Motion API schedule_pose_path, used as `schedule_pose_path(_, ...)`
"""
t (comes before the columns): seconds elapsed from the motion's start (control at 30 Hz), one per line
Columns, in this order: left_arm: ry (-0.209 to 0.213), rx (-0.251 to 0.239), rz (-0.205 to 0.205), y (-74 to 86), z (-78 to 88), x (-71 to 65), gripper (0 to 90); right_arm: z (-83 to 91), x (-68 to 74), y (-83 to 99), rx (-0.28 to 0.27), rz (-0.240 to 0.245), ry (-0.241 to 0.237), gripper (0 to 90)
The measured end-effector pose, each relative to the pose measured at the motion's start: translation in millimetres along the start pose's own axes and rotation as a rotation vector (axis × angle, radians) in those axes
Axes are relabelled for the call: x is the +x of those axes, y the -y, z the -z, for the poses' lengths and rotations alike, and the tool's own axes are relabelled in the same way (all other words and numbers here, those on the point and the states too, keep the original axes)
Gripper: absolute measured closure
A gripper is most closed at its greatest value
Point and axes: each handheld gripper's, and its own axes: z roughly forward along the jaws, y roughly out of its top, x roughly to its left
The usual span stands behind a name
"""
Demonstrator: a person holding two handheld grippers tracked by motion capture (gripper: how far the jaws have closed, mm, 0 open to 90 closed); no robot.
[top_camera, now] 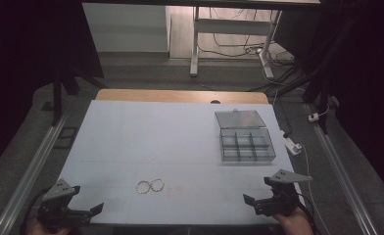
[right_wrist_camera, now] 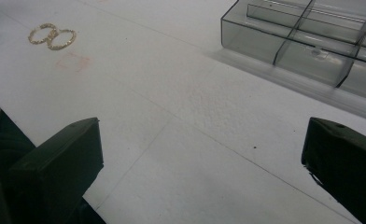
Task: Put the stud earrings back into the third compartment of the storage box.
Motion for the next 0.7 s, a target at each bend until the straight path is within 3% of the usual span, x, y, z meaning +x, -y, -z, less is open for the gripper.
schedule_pose_path(0.7, 0.023, 0.021, -0.023, -2.9, -4.4, -1.5, 0.0, -5.4, 1.4, -1.8, 0.054, 0.019, -0.029, 0.0)
